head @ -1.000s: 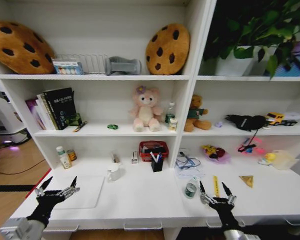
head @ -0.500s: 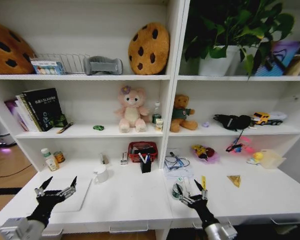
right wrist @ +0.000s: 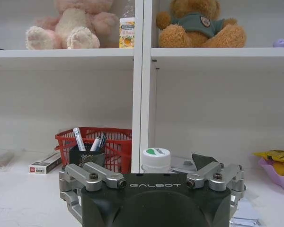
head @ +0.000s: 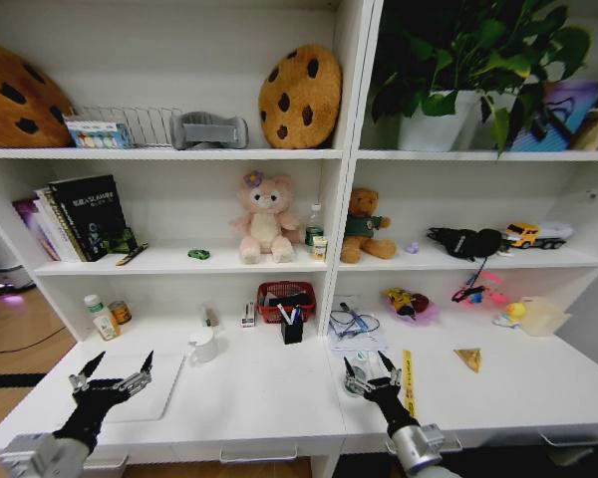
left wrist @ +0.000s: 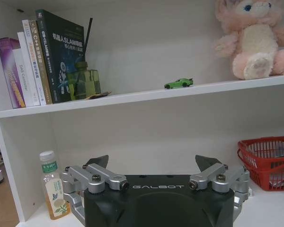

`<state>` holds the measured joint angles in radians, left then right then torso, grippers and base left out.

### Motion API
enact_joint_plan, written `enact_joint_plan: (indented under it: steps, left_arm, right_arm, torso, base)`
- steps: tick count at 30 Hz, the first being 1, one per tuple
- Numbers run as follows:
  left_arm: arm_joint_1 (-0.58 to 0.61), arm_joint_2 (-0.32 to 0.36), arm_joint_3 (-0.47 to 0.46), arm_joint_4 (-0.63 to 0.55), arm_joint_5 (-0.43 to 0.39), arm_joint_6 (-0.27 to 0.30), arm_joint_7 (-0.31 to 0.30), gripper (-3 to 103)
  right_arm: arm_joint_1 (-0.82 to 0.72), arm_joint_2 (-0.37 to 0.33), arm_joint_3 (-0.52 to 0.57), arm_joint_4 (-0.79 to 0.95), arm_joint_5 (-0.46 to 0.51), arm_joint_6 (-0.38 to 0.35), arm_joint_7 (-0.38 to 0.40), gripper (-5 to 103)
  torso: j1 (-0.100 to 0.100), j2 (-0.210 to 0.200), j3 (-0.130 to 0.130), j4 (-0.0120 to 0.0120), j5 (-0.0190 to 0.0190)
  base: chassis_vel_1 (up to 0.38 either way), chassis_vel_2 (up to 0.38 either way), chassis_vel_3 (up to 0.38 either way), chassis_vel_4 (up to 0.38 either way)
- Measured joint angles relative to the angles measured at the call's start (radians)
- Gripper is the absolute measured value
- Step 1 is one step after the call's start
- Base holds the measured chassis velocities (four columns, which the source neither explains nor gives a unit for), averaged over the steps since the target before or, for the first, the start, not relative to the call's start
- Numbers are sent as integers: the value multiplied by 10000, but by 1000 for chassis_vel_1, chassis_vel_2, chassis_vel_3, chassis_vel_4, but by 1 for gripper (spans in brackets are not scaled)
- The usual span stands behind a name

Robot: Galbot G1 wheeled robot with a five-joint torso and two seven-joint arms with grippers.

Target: Organize the objects on the table.

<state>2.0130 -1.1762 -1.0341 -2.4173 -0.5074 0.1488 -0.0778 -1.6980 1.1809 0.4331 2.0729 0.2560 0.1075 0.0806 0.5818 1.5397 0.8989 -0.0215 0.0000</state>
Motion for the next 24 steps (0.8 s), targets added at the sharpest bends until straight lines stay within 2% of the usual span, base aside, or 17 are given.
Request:
enact_joint_plan:
  steps: [2,3,5,6,7,10,11,13,14,16,18,19,24]
  left_arm:
    - [0,0,0,0,0,0,0,100]
    - [0,0,0,0,0,0,0,100]
    - [0,0,0,0,0,-1,0,100]
    - [0,0,0,0,0,0,0,100]
    - [0,0,0,0,0,0,0,100]
    - [0,0,0,0,0,0,1,100]
    - [0,0,0,0,0,0,0,100]
    - [0,0,0,0,0,0,0,100]
    - [0,0,0,0,0,0,0,100]
    - [0,0,0,0,0,0,0,100]
    - [0,0,0,0,0,0,0,100]
    - [0,0,0,0,0,0,0,100]
    - [0,0,0,0,0,0,0,100]
  right_arm:
    - [53,13,-21,-50,15,-115,0,101]
    - [93,18,-29,-75,73,-190,0,92]
    - [118,17,-30,-79,101,-224,2,92]
    - [143,13,-30,-82,118,-250,25,82]
    - [145,8,-31,-83,120,-254,41,76]
    - [145,5,-31,-86,122,-254,56,76]
    - [143,1,-31,-87,128,-254,96,65]
    - [119,-1,-28,-76,156,-254,138,54]
    - [119,-1,-28,-76,156,-254,138,54]
    - [86,-3,-6,-33,175,-238,190,44]
    - [74,-3,6,-23,176,-217,215,44]
    - [-10,1,52,37,218,-184,267,33]
    - [-180,49,147,124,325,-148,329,30]
  torso:
    - [0,0,0,-1,0]
    - [0,0,0,-1,0]
    - [0,0,0,-1,0]
    - [0,0,0,0,0]
    - [0,0,0,-1,0]
    - [0,0,0,-1,0]
    - [0,0,0,0,0]
    - [1,0,0,-1,0]
    - [1,0,0,-1,0]
    - [0,0,0,-1,0]
    - [0,0,0,-1,0]
    - [0,0,0,0,0]
    - [0,1,0,-1,0]
  base:
    - [0,0,0,0]
    - [0,0,0,0]
    - [0,0,0,0]
    - [0,0,0,0]
    - [0,0,0,0]
    - [0,0,0,0]
    - [0,0,0,0]
    - [0,0,0,0]
    - [0,0,0,0]
    - [0,0,0,0]
    - [0,0,0,0]
    - [0,0,0,0]
    - [0,0,0,0]
